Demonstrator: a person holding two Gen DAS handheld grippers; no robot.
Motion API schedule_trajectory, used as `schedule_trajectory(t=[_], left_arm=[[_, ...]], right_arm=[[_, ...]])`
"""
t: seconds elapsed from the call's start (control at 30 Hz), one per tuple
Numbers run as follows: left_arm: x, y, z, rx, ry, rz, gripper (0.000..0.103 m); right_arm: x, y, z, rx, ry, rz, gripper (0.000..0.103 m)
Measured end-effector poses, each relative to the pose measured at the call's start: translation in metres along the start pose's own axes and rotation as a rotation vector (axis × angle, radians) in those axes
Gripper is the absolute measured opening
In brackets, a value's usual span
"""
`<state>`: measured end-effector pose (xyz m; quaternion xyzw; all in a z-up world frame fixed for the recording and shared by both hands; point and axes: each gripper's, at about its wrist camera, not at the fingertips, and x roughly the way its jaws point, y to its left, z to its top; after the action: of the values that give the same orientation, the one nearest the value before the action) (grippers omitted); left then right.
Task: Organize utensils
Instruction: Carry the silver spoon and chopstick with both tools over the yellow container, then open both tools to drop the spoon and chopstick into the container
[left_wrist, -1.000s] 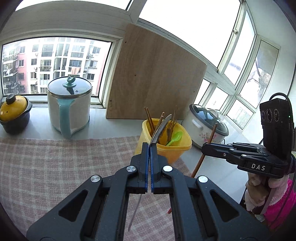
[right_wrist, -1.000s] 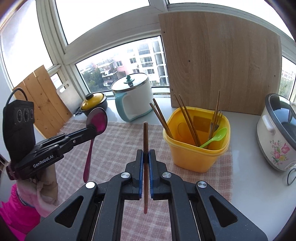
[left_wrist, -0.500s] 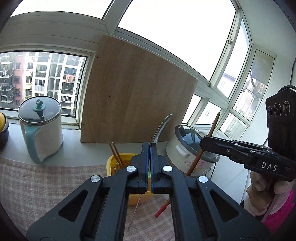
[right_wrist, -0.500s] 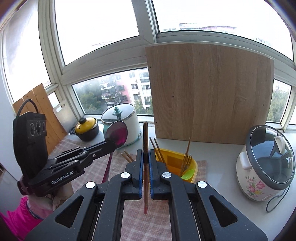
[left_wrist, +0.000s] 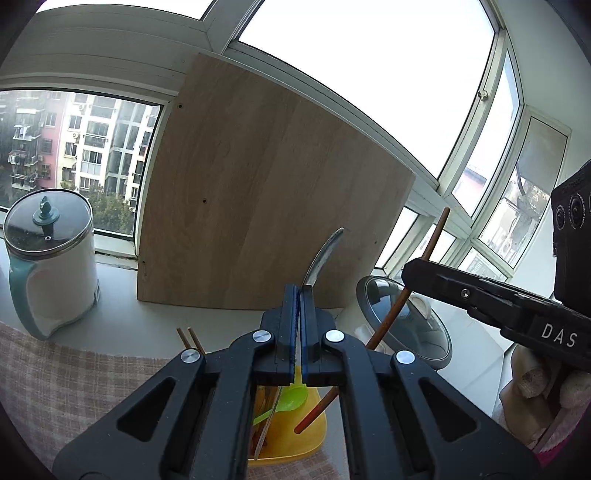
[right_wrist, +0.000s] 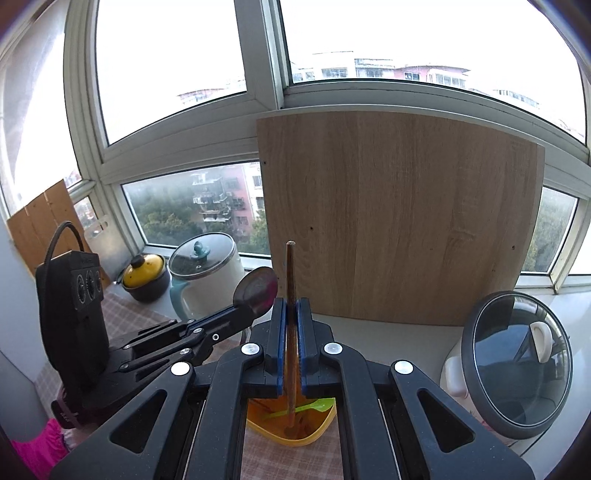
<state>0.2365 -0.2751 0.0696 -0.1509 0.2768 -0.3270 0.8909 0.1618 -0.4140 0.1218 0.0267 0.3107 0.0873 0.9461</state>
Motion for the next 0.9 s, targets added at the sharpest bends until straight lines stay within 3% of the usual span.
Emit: schedule_trajectory(t=[0.3,0.63,0.7,0.77,0.83,0.9], left_arm=[[0.022,0.015,-0.014,-0.015,0.016,0.041,0.000],[0.011,0.022,-0.025,-0.006,0.041,0.080,0.000],[0.008,0.024,-0.026,-0.005,0.048,0.084,0.000],[0.005,0.025,-0.028,0.001,0.063,0.084,0.000],[0.000,0.024,-0.030,0.012,0.069,0.090,0.001],[-0.005,0.024,-0.033,0.018,0.073,0.092,0.001]], right_arm=[[0.039,-0.016,-0.019,0.016,0.076,0.029,0.004],[0.056,-0.021,-0.046,0.047,0.151,0.038,0.004],[0.058,-0.020,-0.047,0.055,0.157,0.032,0.007],[0.056,-0.019,-0.050,0.059,0.155,0.025,0.023],[0.053,-0.018,-0.052,0.065,0.150,0.024,0.031],[0.050,-0.015,-0.055,0.068,0.149,0.016,0.031]])
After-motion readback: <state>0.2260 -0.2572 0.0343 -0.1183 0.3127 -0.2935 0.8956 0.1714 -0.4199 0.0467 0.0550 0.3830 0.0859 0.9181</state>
